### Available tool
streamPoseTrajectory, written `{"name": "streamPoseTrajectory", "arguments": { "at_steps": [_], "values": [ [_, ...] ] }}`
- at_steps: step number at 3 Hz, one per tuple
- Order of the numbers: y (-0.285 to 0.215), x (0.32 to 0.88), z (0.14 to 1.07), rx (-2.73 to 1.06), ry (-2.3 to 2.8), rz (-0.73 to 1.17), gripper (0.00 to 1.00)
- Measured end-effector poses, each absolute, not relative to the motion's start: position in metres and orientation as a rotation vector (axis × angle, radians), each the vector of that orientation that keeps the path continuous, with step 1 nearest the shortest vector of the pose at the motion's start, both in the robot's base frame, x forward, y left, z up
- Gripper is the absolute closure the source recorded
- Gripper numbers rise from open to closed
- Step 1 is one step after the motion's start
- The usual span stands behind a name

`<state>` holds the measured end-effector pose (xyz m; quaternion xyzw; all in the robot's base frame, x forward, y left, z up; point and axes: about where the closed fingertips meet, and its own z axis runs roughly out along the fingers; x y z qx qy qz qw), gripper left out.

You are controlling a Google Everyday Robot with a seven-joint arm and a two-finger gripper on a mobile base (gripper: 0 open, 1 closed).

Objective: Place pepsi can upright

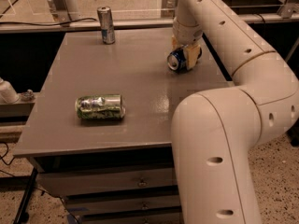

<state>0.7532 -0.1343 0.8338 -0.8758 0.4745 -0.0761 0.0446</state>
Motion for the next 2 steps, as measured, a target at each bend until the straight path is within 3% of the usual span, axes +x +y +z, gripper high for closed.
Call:
{"name": "streamPoseTrajectory", "arguments": {
  "at_steps": [1,2],
  "values": [
    [-0.126,0.754,0.844,-2.523,1.508,-0.141,0.88],
    [-0.108,0.749,0.873,-2.348,1.555,-0.050,1.00]
  ]
}}
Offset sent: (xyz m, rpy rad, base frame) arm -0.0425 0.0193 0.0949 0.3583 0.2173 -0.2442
